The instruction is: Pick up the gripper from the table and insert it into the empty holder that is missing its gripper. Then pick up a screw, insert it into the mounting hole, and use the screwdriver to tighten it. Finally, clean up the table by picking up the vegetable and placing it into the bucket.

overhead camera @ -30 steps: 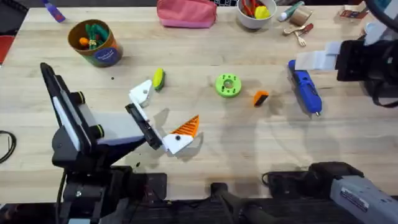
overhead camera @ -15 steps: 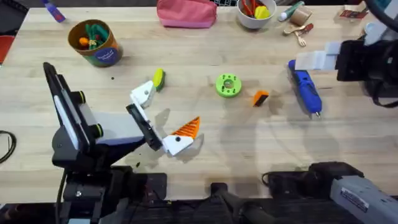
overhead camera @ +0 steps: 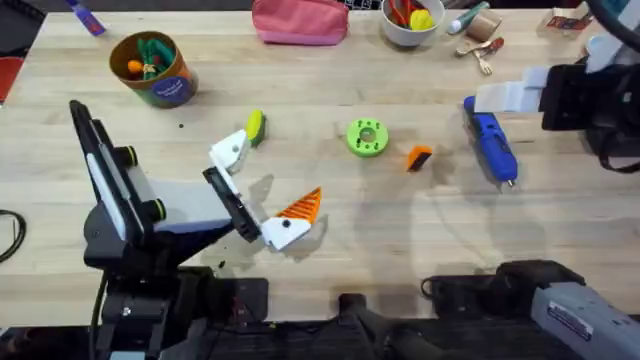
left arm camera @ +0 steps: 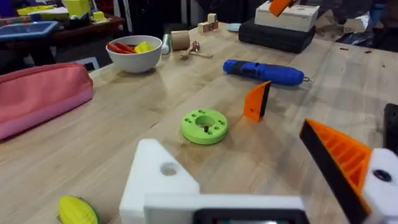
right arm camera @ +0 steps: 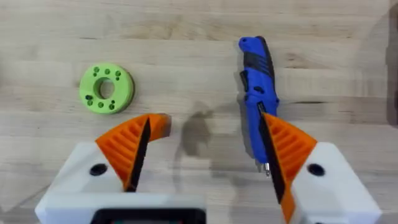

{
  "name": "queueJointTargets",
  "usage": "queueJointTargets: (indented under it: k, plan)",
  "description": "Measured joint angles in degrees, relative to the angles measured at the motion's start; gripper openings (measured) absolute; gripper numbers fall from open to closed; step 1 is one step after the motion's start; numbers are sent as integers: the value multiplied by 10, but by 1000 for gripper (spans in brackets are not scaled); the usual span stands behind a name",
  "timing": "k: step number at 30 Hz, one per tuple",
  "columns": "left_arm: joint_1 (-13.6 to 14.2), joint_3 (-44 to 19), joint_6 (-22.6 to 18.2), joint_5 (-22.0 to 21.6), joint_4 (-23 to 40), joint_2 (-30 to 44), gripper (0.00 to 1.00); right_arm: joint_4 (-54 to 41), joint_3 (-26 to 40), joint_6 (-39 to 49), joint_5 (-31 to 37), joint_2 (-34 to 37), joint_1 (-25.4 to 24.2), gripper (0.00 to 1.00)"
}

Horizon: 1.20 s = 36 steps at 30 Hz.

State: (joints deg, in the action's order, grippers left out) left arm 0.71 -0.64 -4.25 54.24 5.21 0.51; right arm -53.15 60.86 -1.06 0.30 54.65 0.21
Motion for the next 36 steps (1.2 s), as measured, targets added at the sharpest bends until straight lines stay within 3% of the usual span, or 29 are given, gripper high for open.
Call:
queueJointTargets:
  k: [17, 24, 28, 31, 36]
  plan:
    - [0, 0, 0, 0, 0, 0, 985, 0, 0, -2, -2, 0, 0, 994]
    - [0, 0, 0, 0, 0, 0, 985, -31, 1, -52, -32, 0, 0, 994]
    - [0, 0, 0, 0, 0, 0, 986, -58, 1, -124, -29, 0, 2, 992]
    - [0, 0, 0, 0, 0, 0, 986, -93, 1, -180, -2, 0, 23, 994]
    - [0, 0, 0, 0, 0, 0, 985, -125, 9, -269, 63, 0, 110, 994]
